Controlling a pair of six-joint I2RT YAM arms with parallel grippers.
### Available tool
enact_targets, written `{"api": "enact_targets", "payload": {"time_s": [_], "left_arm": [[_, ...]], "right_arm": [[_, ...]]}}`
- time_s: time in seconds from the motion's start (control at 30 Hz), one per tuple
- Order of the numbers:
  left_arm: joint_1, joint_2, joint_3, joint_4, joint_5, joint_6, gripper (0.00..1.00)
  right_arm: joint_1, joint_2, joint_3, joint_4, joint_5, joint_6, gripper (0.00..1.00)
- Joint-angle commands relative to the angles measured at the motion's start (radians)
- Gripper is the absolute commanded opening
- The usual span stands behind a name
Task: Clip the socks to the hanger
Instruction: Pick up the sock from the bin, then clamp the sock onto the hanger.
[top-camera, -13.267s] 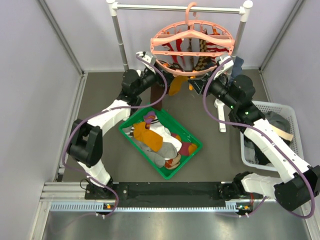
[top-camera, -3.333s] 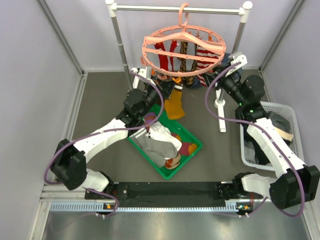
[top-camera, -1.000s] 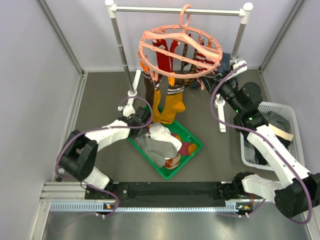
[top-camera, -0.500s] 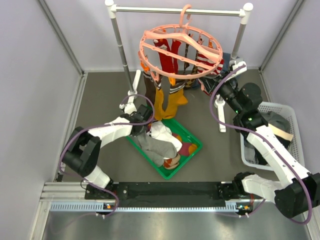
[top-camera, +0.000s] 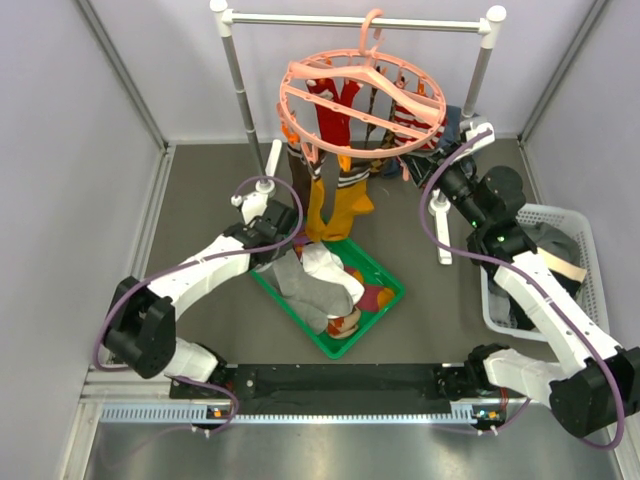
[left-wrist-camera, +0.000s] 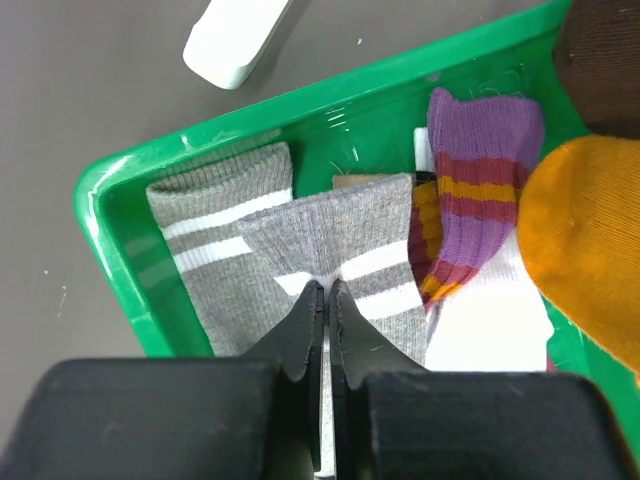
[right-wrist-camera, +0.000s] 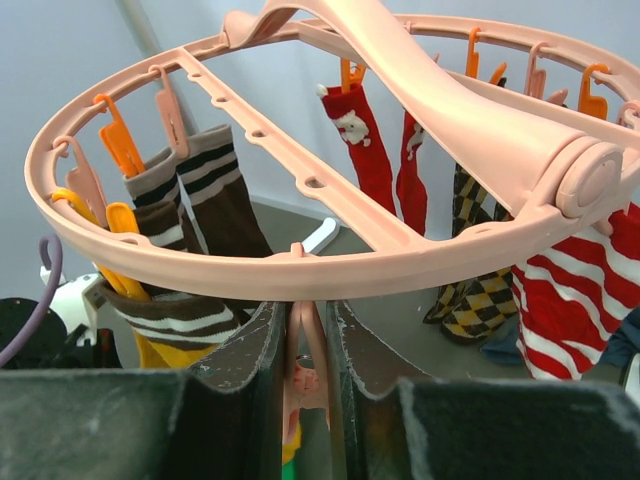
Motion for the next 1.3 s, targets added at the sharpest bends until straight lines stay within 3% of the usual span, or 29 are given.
{"api": "enact_targets", "payload": {"time_s": [0.0,0.2,0.33,0.57,0.7,0.8,1.03,1.27], "left_arm": [[0.002,-0.097,0.011,-0.006,-0.019,0.057,0.0],[-0.053,-0.321,-0.001,0.11,-0.021,0.27,0.0],[-0.105,-0.438,-0.021,0.251,0.066,0.428,0.0],[-0.184,-0.55,-0.05,0.534,0.404,0.683,0.0],[-0.202,-0.492,-0.013,0.646,0.624,0.709,0.0],[-0.224,-0.42,0.008,0.755,0.691,0.718,0.0],[-0.241,-0.225,0.007,1.084,0.732,0.703,0.0],[-0.239,-0.038,-0.021,1.399,0.673,0.676,0.0]], "right_arm": [[0.013,-0.019,0.0,-0.041,0.016,-0.007,0.08],[0.013,-0.007,0.006,-0.03,0.004,0.01,0.08],[0.014,-0.006,0.014,-0.032,-0.003,0.015,0.07],[0.013,-0.001,0.034,-0.035,-0.016,0.024,0.07],[0.013,0.001,0.041,-0.038,-0.023,0.028,0.07],[0.014,-0.001,0.052,-0.039,-0.033,0.034,0.07],[0.014,-0.001,0.078,-0.033,-0.056,0.056,0.07],[0.014,-0.007,0.083,-0.021,-0.082,0.091,0.07]]}}
